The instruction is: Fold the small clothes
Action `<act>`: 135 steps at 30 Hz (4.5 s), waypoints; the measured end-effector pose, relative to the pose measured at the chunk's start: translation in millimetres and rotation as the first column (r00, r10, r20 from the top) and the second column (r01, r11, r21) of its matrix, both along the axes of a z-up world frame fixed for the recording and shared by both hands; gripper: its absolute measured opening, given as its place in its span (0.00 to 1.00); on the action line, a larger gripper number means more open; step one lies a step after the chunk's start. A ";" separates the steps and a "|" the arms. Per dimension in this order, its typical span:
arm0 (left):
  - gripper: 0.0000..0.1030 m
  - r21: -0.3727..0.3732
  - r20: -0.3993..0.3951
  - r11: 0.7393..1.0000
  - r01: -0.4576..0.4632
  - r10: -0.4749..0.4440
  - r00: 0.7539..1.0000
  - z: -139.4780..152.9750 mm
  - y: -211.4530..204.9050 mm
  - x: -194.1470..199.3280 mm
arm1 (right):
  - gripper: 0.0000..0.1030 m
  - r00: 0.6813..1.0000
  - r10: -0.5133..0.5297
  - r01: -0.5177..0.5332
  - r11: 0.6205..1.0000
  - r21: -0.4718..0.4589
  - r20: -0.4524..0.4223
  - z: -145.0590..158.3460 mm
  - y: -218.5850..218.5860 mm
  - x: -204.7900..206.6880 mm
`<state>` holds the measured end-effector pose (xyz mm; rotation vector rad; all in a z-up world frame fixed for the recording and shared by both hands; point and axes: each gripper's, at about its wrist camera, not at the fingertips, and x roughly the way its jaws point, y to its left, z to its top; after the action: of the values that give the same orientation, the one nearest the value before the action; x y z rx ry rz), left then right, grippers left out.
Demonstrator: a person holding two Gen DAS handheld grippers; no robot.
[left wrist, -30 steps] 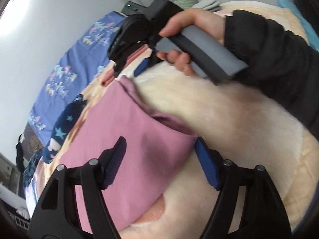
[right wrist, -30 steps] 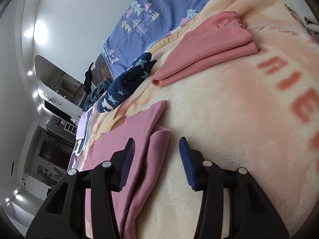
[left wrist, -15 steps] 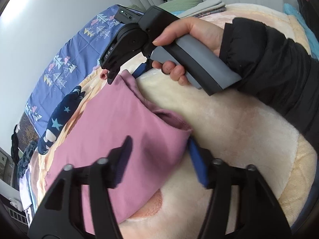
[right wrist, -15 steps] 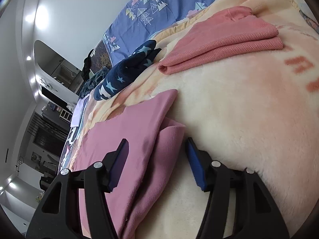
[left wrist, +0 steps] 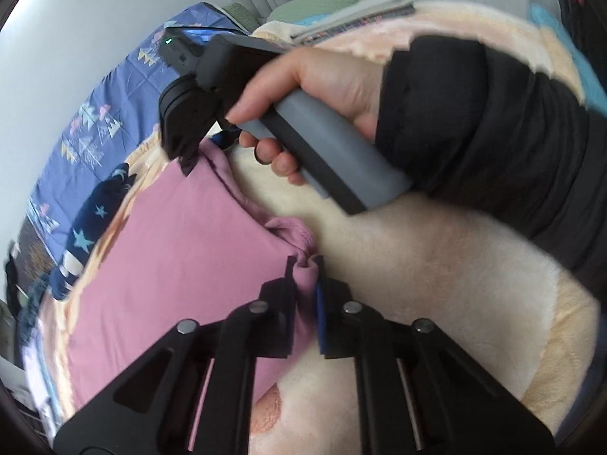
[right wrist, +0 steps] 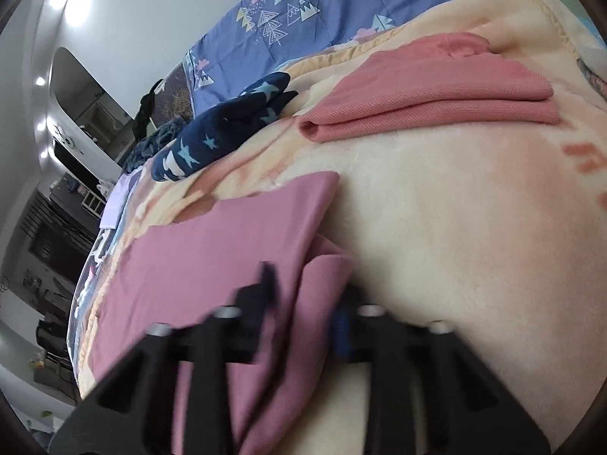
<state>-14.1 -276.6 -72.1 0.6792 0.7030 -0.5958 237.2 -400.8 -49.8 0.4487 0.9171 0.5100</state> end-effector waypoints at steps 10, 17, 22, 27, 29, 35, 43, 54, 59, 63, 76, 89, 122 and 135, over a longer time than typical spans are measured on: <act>0.06 -0.091 -0.110 0.993 0.074 -0.084 0.990 -1.4 11.0 0.6 | 0.08 0.998 -0.040 0.035 0.993 0.114 0.044 14.7 -19.0 -4.2; 0.06 -0.114 -0.132 0.991 0.077 -0.092 0.987 -5.7 12.0 3.5 | 0.08 0.997 -0.073 0.072 0.983 0.170 0.005 1.1 -33.8 1.0; 0.06 -0.135 -0.142 0.988 0.071 -0.090 0.986 -7.8 14.3 1.8 | 0.53 0.999 -0.016 0.026 0.977 0.212 -0.049 0.6 -35.7 -6.2; 0.06 -0.174 -0.167 0.982 0.077 -0.107 0.980 -6.7 18.9 6.6 | 0.08 1.000 -0.016 0.016 0.999 0.039 0.002 7.8 -11.8 -7.0; 0.06 -0.186 -0.174 0.979 0.079 -0.112 0.978 -7.2 19.7 7.4 | 0.07 0.998 -0.061 0.058 0.994 0.089 0.030 12.9 -22.4 -8.2; 0.05 -0.189 -0.189 0.977 0.096 -0.132 0.973 -13.5 17.2 10.1 | 0.05 0.992 -0.129 0.129 0.990 0.061 -0.004 -11.2 -38.0 3.7; 0.21 -0.286 -0.189 0.957 0.045 -0.103 0.976 1.2 39.2 4.9 | 0.18 0.968 -0.242 0.227 0.959 0.168 0.070 13.9 -60.1 -35.2; 0.48 -0.440 -0.205 0.848 -0.297 0.227 0.952 40.3 199.8 -0.8 | 0.06 0.996 -0.021 0.043 0.969 -0.244 0.090 23.3 8.2 -125.7; 0.48 -0.499 -0.191 0.663 -0.558 0.544 0.817 47.3 327.2 -19.1 | 0.15 0.955 0.042 0.078 0.921 -0.383 0.295 85.2 64.0 -169.4; 0.48 -0.535 -0.215 0.515 -0.670 0.684 0.697 45.5 401.3 -37.8 | 0.26 0.862 0.334 -0.129 0.872 -0.473 0.381 102.0 156.4 -219.4; 0.48 -0.602 -0.267 0.400 -0.691 0.715 0.646 19.9 482.8 -70.1 | 0.44 0.587 0.757 -0.262 0.512 -0.818 0.286 36.4 377.7 -281.8; 0.48 -0.643 -0.294 0.388 -0.660 0.671 0.681 20.4 506.1 -44.0 | 0.03 0.626 0.715 -0.146 0.501 -0.853 0.313 25.8 431.0 -266.5; 0.01 -0.686 -0.597 0.236 -0.688 0.358 0.718 -33.3 495.2 210.7 | 0.04 0.642 0.723 -0.195 0.478 -0.857 0.257 9.5 430.0 -268.5; 0.59 -0.715 -0.613 0.294 -0.634 0.172 0.771 -23.0 498.0 177.5 | 0.15 0.619 0.728 -0.171 0.492 -0.854 0.296 14.8 425.3 -275.4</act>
<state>163.4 221.5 -95.0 -0.7389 0.7919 -0.5251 -38.2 24.5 -35.0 -0.8157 0.4786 0.6751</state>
